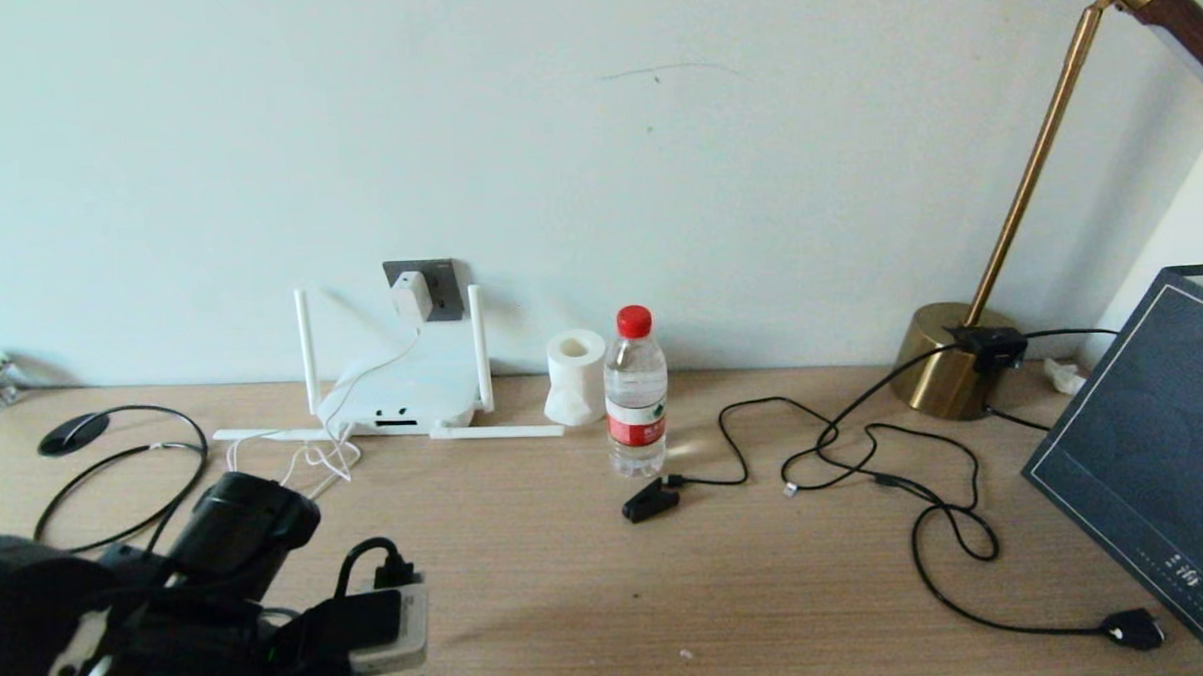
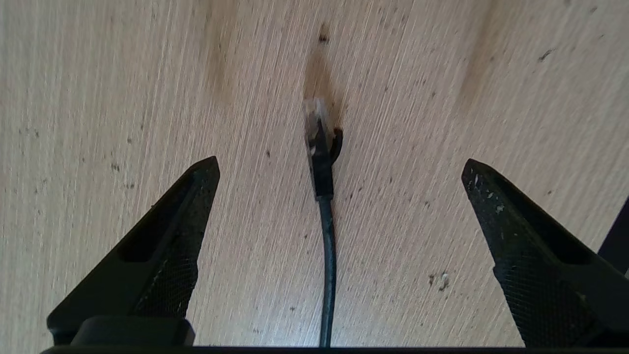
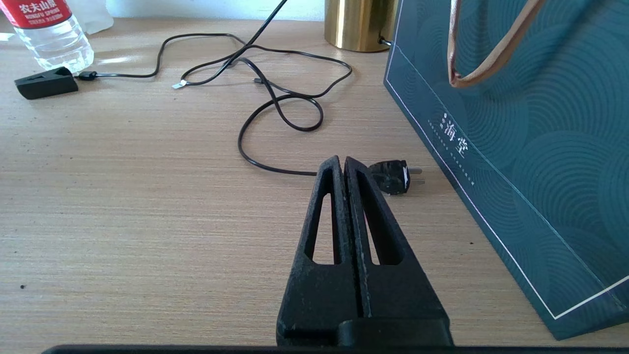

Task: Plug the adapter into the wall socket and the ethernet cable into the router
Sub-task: Pick up cable

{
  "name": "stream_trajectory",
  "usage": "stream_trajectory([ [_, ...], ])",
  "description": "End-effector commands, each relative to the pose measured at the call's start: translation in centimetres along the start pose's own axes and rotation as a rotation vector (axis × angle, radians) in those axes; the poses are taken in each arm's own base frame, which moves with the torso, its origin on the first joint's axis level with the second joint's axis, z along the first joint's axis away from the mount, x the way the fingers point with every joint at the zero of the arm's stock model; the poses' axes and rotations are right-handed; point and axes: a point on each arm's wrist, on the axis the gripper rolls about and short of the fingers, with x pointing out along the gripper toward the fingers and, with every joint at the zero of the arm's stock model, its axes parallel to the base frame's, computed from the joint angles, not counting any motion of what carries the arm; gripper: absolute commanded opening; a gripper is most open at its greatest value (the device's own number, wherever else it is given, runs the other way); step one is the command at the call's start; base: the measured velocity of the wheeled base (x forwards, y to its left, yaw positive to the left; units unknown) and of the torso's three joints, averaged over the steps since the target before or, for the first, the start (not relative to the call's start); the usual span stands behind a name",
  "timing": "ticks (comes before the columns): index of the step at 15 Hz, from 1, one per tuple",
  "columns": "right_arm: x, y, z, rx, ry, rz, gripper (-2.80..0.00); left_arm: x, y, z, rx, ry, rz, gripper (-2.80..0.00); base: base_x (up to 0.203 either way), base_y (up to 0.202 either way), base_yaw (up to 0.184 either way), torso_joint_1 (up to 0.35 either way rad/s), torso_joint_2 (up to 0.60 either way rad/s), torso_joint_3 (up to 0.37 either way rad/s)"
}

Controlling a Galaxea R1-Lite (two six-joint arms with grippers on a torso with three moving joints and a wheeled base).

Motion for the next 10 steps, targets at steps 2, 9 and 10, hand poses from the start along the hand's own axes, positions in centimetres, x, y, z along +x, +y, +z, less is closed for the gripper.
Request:
stream_trajectory([
  [2,0.01,0.0,0.01,0.0,0.001,0.0,-2.8,0.2,-0.35,-0.37,-0.002,0.013,-0.009,0.0,0.0,0.0,0.0,0.0,0.0,0.0],
  [9,0.01,0.0,0.01,0.0,0.001,0.001,-2.8,0.48,-0.67,-1.0,-0.021,0.054,-0.003,0.0,0.0,0.0,0.0,0.0,0.0,0.0],
  [10,0.01,0.0,0.01,0.0,0.001,0.0,-2.8,0.56,-0.59,-1.0,-0.018,0.051,0.004,0.0,0.0,0.0,0.0,0.0,0.0,0.0],
])
